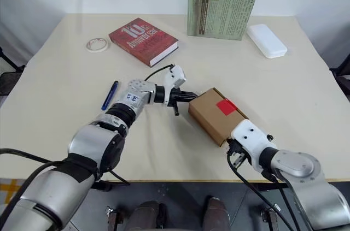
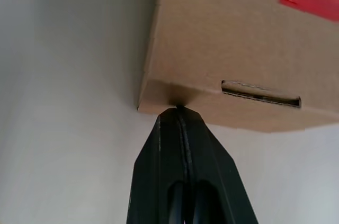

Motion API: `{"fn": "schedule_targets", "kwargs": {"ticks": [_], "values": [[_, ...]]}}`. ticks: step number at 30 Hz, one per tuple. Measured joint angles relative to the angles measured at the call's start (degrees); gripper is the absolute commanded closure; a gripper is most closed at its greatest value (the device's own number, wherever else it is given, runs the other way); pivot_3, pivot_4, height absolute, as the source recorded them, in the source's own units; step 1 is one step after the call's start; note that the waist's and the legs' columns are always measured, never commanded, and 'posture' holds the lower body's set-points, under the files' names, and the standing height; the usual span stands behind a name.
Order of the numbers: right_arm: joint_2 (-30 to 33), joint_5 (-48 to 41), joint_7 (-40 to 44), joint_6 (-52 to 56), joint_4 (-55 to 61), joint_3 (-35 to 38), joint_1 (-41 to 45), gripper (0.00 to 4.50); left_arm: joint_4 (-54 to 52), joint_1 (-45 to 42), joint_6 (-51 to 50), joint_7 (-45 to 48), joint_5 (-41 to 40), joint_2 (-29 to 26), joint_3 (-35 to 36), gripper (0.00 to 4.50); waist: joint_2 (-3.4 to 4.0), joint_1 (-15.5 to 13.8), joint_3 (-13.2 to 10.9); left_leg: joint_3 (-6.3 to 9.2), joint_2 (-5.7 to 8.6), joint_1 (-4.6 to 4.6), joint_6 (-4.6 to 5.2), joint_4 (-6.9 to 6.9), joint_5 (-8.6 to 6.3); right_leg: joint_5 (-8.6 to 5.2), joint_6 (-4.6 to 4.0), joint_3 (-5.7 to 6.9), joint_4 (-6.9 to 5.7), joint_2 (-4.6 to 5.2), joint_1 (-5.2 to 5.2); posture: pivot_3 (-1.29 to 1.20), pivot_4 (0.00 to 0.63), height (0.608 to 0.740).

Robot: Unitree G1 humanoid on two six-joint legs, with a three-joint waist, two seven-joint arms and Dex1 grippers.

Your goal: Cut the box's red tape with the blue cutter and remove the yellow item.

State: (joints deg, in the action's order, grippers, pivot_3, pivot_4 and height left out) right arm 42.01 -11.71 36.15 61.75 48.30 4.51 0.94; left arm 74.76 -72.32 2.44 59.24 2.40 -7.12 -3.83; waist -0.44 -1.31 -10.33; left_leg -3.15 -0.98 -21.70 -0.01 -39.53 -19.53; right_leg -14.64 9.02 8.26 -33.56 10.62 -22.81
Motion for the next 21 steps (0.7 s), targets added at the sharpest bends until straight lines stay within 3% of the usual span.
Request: {"fn": "schedule_targets", "kwargs": {"ticks": [16,21], "values": [[3.2,-2.5,0.4,1.0,-1.3,1.1,0.6,4.50,-1.8,0.7,-1.5,5.1,1.8,-1.6,-0.6,4.47,-0.01,-0.2,0.0,0.01,0.01,-0.06,0.10,-0.09,-0.06,0.00,0.01,0.00,0.01,0.01,0.01,0.00,0.150,0.740],[5.0,-2.5,0.6,-0.9,-1.8,10.2,-7.4,4.50,-1.9,0.7,-1.8,3.1,1.2,-2.8,1.0,4.47,-0.02,-0.4,0.0,0.03,0.03,-0.24,0.14,-0.17,-0.10,0.02,0.05,0.00,0.06,0.01,-0.06,0.00,0.150,0.740]]}}
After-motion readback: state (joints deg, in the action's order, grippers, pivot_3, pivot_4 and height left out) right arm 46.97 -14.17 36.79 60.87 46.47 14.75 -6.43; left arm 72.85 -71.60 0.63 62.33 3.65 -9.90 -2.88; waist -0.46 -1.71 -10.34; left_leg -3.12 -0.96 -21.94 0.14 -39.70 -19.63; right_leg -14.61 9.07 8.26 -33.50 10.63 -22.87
